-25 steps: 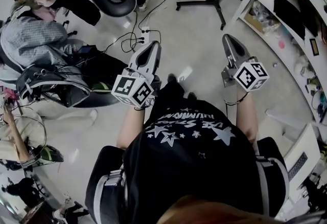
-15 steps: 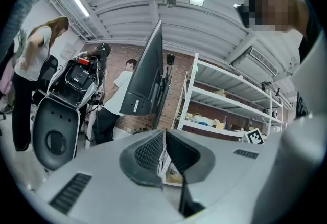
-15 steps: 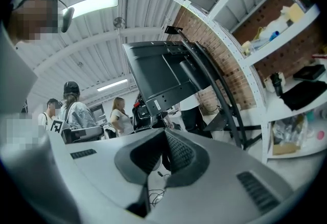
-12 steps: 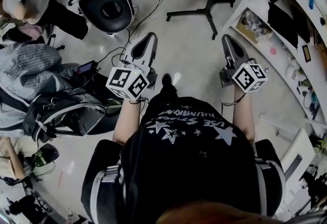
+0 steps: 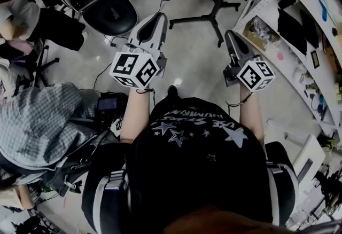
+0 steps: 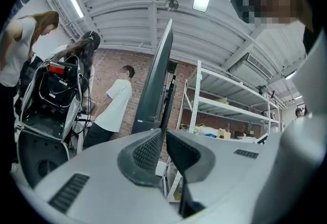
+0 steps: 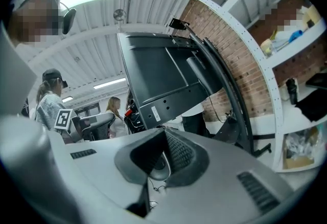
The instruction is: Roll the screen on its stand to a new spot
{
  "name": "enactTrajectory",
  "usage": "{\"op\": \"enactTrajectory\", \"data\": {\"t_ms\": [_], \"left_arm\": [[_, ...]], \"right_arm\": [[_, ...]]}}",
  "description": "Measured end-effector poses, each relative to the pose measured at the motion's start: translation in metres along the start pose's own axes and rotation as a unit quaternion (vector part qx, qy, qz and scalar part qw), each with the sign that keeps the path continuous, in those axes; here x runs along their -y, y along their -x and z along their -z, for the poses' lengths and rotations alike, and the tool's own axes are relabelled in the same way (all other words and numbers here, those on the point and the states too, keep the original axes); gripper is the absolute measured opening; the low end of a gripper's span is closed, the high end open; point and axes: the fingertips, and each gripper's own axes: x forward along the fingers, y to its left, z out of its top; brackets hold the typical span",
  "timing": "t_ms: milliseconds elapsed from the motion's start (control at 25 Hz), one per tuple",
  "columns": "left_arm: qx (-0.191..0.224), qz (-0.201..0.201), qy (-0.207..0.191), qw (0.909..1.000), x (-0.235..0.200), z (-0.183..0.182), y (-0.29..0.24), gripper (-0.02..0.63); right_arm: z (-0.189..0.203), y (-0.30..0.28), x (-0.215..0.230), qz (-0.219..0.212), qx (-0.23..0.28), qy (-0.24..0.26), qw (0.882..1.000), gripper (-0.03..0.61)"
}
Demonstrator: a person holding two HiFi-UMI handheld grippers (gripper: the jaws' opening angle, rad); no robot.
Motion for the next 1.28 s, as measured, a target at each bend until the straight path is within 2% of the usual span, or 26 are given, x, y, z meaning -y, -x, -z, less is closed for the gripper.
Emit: {"op": "enactTrajectory", "data": {"t_ms": [160,320,520,680,760,880,1080,1200,1280], "left_arm": [[-0.005,0.008,-0.014,0.9999,-0.024,-0.007,-0.024,0.015],[-0.009,0.021,-0.004,0.9997,-0.046,-0.007,-0.039,0.022],[-0.020,0.037,-0.008,0.9991,-0.054,-0.001,-0.077,0.133],[-0.022,0.048,-0.014,0.9985,-0.050,0.003,-0.117,0.282],[-0.016,0.044,-0.027,0.9985,-0.050,-0.006,-0.129,0.307],[-0.001,0.032,-0.044,0.9985,-0.053,-0.030,-0.133,0.323],[0.030,0.037,-0.081,0.9956,-0.053,-0.074,-0.136,0.336],[0.036,0.029,-0.102,0.9937,-0.051,-0.095,-0.143,0.336],[0.032,0.023,-0.103,0.9939,-0.049,-0.098,-0.155,0.334]], "right_arm": [[-0.010,-0.035,0.002,0.002,0.009,0.002,1.000,0.008],[-0.015,-0.062,0.013,0.006,0.025,0.001,1.000,0.008],[-0.021,-0.088,0.043,0.010,0.014,-0.004,1.000,0.008],[-0.027,-0.110,0.086,0.007,0.011,-0.018,1.000,0.008],[-0.035,-0.123,0.096,0.003,0.012,-0.018,1.000,0.008],[-0.050,-0.140,0.096,-0.005,0.013,-0.010,1.000,0.008],[-0.072,-0.165,0.101,-0.009,0.030,-0.007,0.999,0.008],[-0.080,-0.178,0.108,-0.011,0.033,-0.006,0.999,0.008],[-0.084,-0.183,0.120,-0.014,0.037,-0.011,0.999,0.008]]}}
